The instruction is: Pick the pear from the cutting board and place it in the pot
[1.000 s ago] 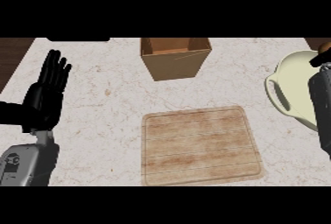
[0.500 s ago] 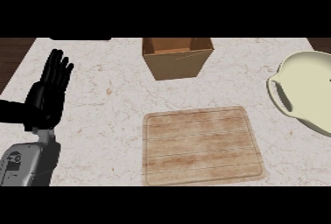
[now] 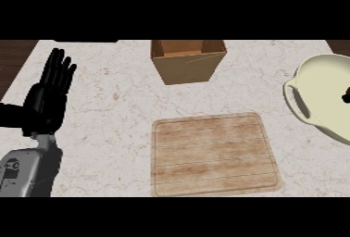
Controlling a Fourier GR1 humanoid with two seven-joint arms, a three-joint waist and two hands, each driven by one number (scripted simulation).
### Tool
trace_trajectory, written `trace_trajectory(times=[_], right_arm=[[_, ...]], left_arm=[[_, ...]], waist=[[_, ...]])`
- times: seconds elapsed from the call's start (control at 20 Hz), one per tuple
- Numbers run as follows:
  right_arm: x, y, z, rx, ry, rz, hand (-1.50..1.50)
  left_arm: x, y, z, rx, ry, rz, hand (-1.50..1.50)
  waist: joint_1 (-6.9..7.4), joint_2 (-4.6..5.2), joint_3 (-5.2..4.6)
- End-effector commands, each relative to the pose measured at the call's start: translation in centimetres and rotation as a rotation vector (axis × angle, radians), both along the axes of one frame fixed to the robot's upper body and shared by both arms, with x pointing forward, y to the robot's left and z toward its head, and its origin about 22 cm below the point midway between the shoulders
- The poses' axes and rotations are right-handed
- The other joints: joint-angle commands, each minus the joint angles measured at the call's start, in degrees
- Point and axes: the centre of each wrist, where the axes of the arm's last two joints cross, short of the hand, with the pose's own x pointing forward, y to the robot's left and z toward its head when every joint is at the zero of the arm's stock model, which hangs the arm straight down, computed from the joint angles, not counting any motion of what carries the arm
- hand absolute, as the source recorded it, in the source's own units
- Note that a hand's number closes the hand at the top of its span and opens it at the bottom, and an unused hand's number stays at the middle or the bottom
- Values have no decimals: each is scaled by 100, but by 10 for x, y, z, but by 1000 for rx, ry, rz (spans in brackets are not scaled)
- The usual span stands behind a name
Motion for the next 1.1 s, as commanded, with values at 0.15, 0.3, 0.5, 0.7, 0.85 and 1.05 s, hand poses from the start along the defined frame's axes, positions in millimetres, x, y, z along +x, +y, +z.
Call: trace_trajectory(times=[0.15, 0.3, 0.5, 0.7, 0.85, 1.05], right_arm=[[4, 1, -3, -10, -114, 145, -150], [10, 11, 4, -77, -263, 159, -150], [6, 1, 18, -81, -444, 85, -150], [1, 5, 18, -54, -625, 20, -150], [-18, -4, 16, -59, -682, 34, -150], [-53, -21, 16, -117, -726, -2, -150]], left_arm=[[-10, 5, -17, 12, 10, 7, 0], [9, 5, -7, 14, -2, 23, 0], [2, -4, -6, 6, 18, 4, 0], [-6, -25, -10, -2, -8, 17, 0], [-3, 7, 0, 17, 29, 25, 0], [-5, -5, -3, 2, 1, 39, 0]], waist=[[18, -12, -7], [-34, -4, -6], [-36, -18, -5], [-71, -43, -1], [-121, -59, -10], [-151, -65, -15]])
